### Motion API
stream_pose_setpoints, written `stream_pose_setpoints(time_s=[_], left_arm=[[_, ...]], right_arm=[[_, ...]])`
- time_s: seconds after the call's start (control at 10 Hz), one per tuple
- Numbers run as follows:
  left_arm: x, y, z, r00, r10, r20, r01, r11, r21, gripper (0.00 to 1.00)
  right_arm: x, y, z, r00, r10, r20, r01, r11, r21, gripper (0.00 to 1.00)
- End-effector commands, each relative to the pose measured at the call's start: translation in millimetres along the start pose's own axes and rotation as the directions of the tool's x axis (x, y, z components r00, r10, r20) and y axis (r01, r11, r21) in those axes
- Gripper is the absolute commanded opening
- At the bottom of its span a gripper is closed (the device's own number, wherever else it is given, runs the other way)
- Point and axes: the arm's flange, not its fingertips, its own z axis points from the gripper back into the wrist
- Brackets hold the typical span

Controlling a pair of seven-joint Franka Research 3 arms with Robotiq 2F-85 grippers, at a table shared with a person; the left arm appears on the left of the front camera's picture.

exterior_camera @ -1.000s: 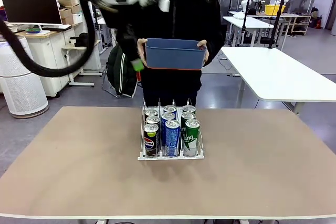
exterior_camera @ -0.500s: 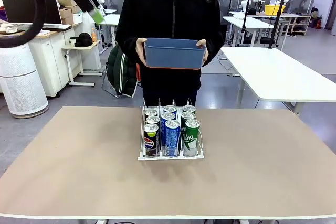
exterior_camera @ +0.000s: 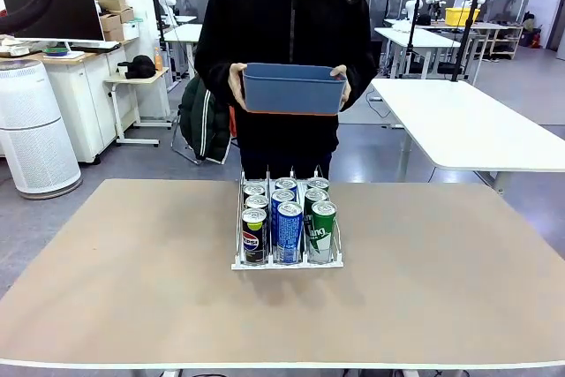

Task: Fill the beverage cans into the dispenser.
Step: Place the picked Ionic drink in the line of the Automatic Can Dispenser with the same cans.

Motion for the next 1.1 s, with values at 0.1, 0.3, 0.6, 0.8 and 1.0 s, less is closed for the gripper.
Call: stream_pose_setpoints(time_s=[0.1,0.3,0.6,0.8,1.0], left_arm=[[-2.8,4.8,-6.6,1.000,0.031,-0.004,-0.031,0.999,-0.036,1.00],[1.3,3.0,1.5,1.000,0.007,-0.003,-0.007,1.000,-0.001,1.00],[1.3,3.0,1.5,1.000,0.007,-0.003,-0.007,1.000,-0.001,1.00],[1.3,3.0,1.5,1.000,0.007,-0.003,-0.007,1.000,-0.001,1.00],[1.3,3.0,1.5,1.000,0.007,-0.003,-0.007,1.000,-0.001,1.00]], right_arm=[[-0.7,0.8,-0.5,1.000,-0.010,0.006,0.010,1.000,0.005,1.00],[-0.7,0.8,-0.5,1.000,-0.010,0.006,0.010,1.000,0.005,1.00],[-0.7,0.8,-0.5,1.000,-0.010,0.006,0.010,1.000,0.005,1.00],[-0.7,0.8,-0.5,1.000,-0.010,0.006,0.010,1.000,0.005,1.00],[-0.7,0.8,-0.5,1.000,-0.010,0.006,0.010,1.000,0.005,1.00]])
